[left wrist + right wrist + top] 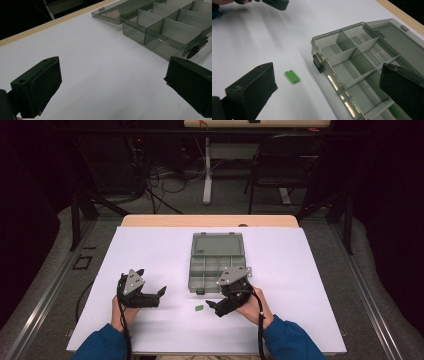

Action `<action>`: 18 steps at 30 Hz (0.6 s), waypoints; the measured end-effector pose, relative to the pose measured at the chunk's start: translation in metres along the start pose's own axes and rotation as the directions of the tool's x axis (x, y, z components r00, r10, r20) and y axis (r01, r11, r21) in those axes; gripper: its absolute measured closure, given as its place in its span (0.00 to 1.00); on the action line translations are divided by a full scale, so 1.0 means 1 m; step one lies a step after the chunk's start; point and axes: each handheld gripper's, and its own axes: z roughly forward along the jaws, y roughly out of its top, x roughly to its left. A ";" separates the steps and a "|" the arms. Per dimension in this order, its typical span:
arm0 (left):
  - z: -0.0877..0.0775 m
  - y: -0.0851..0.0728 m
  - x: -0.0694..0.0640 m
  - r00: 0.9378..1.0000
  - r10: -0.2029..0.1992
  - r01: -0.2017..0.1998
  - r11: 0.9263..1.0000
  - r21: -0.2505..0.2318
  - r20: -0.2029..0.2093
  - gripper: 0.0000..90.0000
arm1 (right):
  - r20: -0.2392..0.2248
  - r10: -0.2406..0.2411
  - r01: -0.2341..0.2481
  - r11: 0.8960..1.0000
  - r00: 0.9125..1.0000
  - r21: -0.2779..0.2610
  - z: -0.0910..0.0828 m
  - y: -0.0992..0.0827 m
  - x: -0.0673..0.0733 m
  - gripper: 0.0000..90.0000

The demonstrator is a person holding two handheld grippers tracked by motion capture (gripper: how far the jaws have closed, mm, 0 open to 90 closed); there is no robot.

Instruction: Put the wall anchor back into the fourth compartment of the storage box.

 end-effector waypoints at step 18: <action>0.000 0.000 0.000 1.000 0.005 -0.005 1.000 0.000 0.001 0.00 | -0.068 -0.035 0.036 0.999 0.997 0.017 0.013 0.001 0.020 0.00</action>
